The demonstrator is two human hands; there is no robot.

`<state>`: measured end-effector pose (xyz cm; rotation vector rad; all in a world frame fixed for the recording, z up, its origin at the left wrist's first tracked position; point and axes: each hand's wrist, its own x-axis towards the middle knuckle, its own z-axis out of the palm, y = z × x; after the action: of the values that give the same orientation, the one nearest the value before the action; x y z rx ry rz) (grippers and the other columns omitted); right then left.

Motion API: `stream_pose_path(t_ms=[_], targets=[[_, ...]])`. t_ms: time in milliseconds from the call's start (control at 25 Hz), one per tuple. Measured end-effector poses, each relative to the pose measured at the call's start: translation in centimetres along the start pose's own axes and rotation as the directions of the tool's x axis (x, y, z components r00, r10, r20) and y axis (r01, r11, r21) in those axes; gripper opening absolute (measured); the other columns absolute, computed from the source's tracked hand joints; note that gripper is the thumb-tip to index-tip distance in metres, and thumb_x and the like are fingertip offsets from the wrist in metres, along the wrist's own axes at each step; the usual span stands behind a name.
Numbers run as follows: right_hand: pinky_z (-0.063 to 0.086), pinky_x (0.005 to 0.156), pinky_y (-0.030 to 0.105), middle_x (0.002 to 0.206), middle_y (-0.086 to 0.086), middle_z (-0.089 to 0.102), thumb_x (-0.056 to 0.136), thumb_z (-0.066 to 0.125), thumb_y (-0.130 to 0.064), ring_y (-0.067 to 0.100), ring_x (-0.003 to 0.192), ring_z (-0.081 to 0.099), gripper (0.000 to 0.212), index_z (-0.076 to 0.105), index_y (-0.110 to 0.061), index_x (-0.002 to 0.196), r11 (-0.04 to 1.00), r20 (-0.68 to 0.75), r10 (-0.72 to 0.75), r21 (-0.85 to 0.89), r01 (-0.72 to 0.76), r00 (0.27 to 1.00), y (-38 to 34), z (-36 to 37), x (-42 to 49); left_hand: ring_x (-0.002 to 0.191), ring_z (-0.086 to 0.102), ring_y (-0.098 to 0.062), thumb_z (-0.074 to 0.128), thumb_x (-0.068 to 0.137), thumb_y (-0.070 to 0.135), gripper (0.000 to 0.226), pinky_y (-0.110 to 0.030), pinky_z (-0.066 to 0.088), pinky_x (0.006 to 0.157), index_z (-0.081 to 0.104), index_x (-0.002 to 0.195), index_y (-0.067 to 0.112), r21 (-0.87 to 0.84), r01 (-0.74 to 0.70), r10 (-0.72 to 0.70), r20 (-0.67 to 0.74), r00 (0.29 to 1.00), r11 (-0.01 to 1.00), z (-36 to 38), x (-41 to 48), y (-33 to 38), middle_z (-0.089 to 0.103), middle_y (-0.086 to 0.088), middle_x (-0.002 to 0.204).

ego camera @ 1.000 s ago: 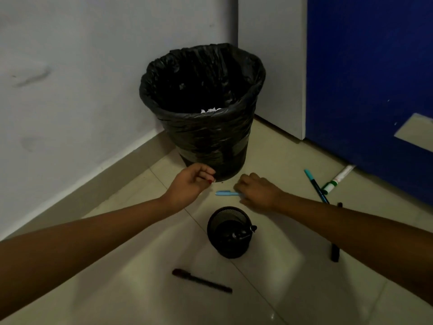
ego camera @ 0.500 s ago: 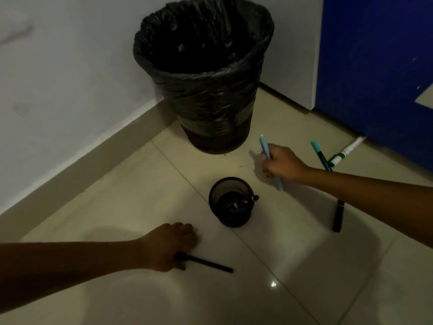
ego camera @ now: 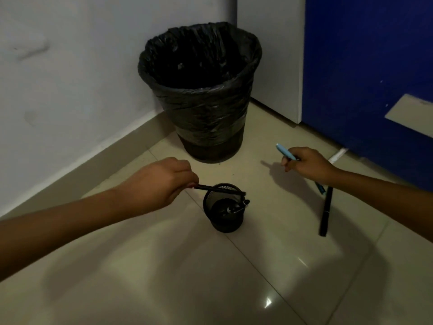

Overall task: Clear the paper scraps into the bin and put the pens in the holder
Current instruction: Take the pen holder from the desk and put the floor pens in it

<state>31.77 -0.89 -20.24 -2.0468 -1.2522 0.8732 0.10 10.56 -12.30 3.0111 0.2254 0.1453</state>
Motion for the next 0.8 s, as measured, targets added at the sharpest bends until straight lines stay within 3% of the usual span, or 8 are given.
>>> stream_pose_path(t_ms=[120, 200, 360, 440, 520, 600, 720, 800], targets=[[0.041, 0.066, 0.008, 0.090, 0.003, 0.063, 0.078, 0.061, 0.001, 0.017, 0.087, 0.056, 0.015, 0.065, -0.014, 0.082, 0.998, 0.012, -0.027, -0.052, 0.027, 1.000, -0.6, -0.5, -0.1, 0.052, 0.060, -0.025, 0.062, 0.079, 0.007, 0.011, -0.025, 0.046, 0.043, 0.065, 0.088, 0.011, 0.139, -0.067, 0.038, 0.205, 0.978, 0.988, -0.5, 1.5, -0.5, 0.063, -0.010, 0.076], [0.039, 0.063, 0.006, 0.091, 0.003, 0.063, 0.079, 0.061, -0.001, 0.016, 0.086, 0.056, 0.013, 0.065, -0.013, 0.082, 0.994, 0.000, -0.041, -0.101, 0.040, 0.999, -0.5, -0.8, -0.2, 0.056, 0.061, -0.025, 0.061, 0.082, 0.018, 0.011, -0.027, 0.048, 0.046, 0.066, 0.086, 0.009, 0.104, -0.166, 0.138, 0.239, 0.961, 0.981, -1.0, 3.1, -0.5, 0.061, -0.011, 0.076], [0.043, 0.061, 0.028, 0.092, 0.015, 0.065, 0.084, 0.059, -0.012, 0.025, 0.081, 0.058, 0.013, 0.065, -0.003, 0.090, 0.952, 0.026, 0.027, -0.306, -0.018, 0.999, 1.5, -2.0, -1.4, 0.084, 0.060, -0.023, 0.046, 0.088, 0.038, 0.032, -0.037, 0.055, 0.069, 0.059, 0.103, 0.013, -0.005, -0.209, 0.206, 0.175, 0.963, 0.978, -0.4, 6.5, 0.9, 0.063, -0.010, 0.096], [0.041, 0.055, 0.027, 0.081, 0.014, 0.064, 0.082, 0.062, -0.016, 0.025, 0.077, 0.060, 0.010, 0.063, -0.006, 0.079, 0.876, 0.093, 0.119, -0.479, -0.060, 0.989, 2.5, -2.8, -2.1, 0.090, 0.060, -0.023, 0.043, 0.089, 0.040, 0.034, -0.040, 0.054, 0.072, 0.056, 0.109, 0.016, 0.058, -0.254, 0.249, 0.077, 0.965, 0.966, -0.1, 7.7, 1.7, 0.064, -0.008, 0.102], [0.038, 0.047, 0.024, 0.073, 0.006, 0.056, 0.080, 0.065, -0.028, 0.021, 0.072, 0.058, 0.021, 0.056, -0.010, 0.074, 0.772, 0.030, 0.300, -0.595, -0.224, 0.954, 3.4, -3.3, -3.5, 0.090, 0.061, -0.023, 0.041, 0.088, 0.036, 0.033, -0.039, 0.054, 0.073, 0.056, 0.109, 0.016, 0.021, -0.276, 0.276, 0.026, 0.961, 0.961, 0.2, 8.9, 2.6, 0.066, -0.008, 0.101], [0.038, 0.046, 0.023, 0.075, 0.003, 0.055, 0.078, 0.065, -0.043, 0.016, 0.068, 0.055, 0.034, 0.052, -0.012, 0.077, 0.731, -0.018, 0.458, -0.561, -0.388, 0.889, 4.8, -2.8, -5.2, 0.088, 0.062, -0.022, 0.041, 0.087, 0.034, 0.032, -0.040, 0.055, 0.073, 0.057, 0.107, 0.016, -0.096, -0.288, 0.291, 0.014, 0.957, 0.953, 0.8, 10.2, 3.9, 0.067, -0.007, 0.098], [0.038, 0.046, 0.020, 0.086, 0.009, 0.060, 0.080, 0.064, -0.036, 0.017, 0.071, 0.054, 0.031, 0.055, -0.007, 0.087, 0.774, 0.016, 0.534, -0.410, -0.482, 0.845, 6.4, -0.7, -6.8, 0.089, 0.060, -0.021, 0.046, 0.088, 0.030, 0.027, -0.042, 0.054, 0.075, 0.059, 0.107, 0.016, -0.207, -0.266, 0.283, 0.059, 0.957, 0.942, 2.8, 12.4, 6.2, 0.067, -0.007, 0.098], [0.033, 0.037, 0.017, 0.066, 0.005, 0.058, 0.081, 0.063, -0.027, 0.011, 0.050, 0.049, 0.023, 0.053, -0.007, 0.076, 0.775, 0.089, 0.621, -0.217, -0.593, 0.779, 5.7, -1.0, -6.9, 0.092, 0.059, -0.022, 0.056, 0.086, 0.023, 0.025, -0.042, 0.052, 0.080, 0.058, 0.110, 0.014, -0.296, -0.221, 0.259, 0.096, 0.961, 0.929, 3.8, 13.6, 7.5, 0.065, -0.008, 0.102]])
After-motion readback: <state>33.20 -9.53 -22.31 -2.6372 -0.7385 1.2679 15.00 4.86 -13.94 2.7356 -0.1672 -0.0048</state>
